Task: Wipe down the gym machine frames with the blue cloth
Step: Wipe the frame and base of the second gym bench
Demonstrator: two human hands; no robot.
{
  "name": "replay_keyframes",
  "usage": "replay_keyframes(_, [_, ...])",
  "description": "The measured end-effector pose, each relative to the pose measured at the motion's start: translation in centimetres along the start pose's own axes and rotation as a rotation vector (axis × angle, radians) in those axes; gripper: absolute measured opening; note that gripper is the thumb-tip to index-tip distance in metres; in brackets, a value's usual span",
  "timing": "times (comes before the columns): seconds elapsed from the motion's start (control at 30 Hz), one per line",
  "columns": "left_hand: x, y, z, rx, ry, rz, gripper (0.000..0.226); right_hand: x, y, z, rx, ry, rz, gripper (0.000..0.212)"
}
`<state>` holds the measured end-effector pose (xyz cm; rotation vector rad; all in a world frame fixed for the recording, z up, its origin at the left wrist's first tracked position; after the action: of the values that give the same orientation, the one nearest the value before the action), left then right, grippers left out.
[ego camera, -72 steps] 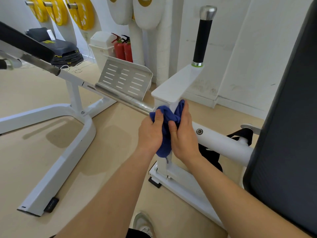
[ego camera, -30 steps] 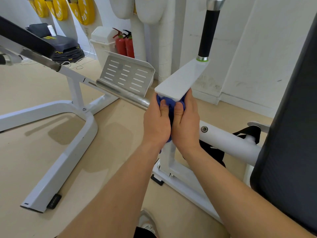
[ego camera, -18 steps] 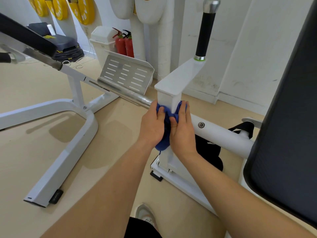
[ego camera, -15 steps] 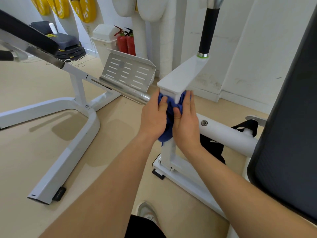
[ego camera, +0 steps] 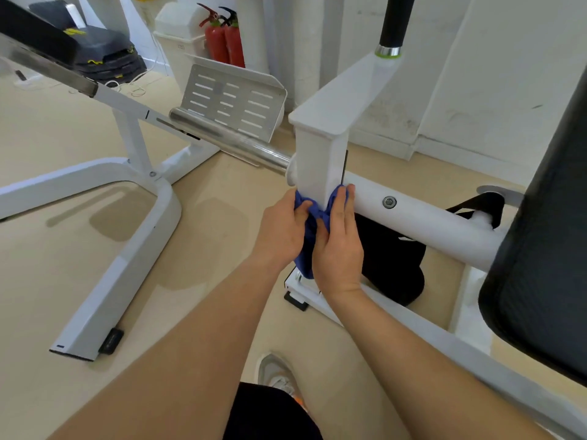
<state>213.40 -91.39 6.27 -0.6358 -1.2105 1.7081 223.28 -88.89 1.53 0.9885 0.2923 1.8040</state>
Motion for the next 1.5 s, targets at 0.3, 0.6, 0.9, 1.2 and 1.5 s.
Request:
replay_keyframes(0.3, [0.1, -2.9, 1.0, -0.04, -0.142, -0.149, 0.008, 1.0, 0.5, 1.6, 0.13, -0.137, 0.004, 0.045])
replay_keyframes(0.6, [-0.2, 1.2, -0.8, 0.004, -0.047, 0.095, 0.023, -1.8, -1.3, -0.9, 0.234, -0.1, -0.247, 0.042])
replay_keyframes(0.9, [-0.7, 0.5, -1.0, 0.026, -0.151, -0.042, 0.014, -1.5, -1.1, 0.6, 0.378, 0.003, -0.265, 0.037])
replay_keyframes(1.2, [-0.8, 4.6, -3.4, -0.006, -0.147, -0.002, 0.016, -3.3, -4.2, -3.9, 0.243, 0.013, -0.16, 0.045])
replay_keyframes(1.5, [-1.2, 12.7, -6.7, -0.016, -0.091, 0.099, 0.015, -5.9, -10.0, -8.9, 0.186, 0.2, -0.246, 0.048])
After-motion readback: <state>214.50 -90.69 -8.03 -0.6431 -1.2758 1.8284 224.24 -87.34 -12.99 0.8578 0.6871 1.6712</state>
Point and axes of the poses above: each hand's wrist, its own x-axis towards the middle knuckle, its own z-axis out of the back of the hand, y = z × x, the point moved 2 cm from there along x, towards the middle knuckle, and after that the axes turned 9 degrees about -x, right-handed, at the moved point
